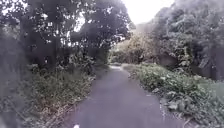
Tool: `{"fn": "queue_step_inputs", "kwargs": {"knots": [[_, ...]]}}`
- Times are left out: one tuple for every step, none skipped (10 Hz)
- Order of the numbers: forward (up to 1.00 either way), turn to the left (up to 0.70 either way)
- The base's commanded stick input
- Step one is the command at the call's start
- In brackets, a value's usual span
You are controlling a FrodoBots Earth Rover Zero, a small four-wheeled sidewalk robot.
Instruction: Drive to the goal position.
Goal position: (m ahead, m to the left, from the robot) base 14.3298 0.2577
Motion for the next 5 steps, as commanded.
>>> {"fn": "queue_step_inputs", "kwargs": {"knots": [[0.85, -0.24], [0.85, -0.29], [0.85, -0.21], [0.85, -0.12], [0.85, 0.01]]}}
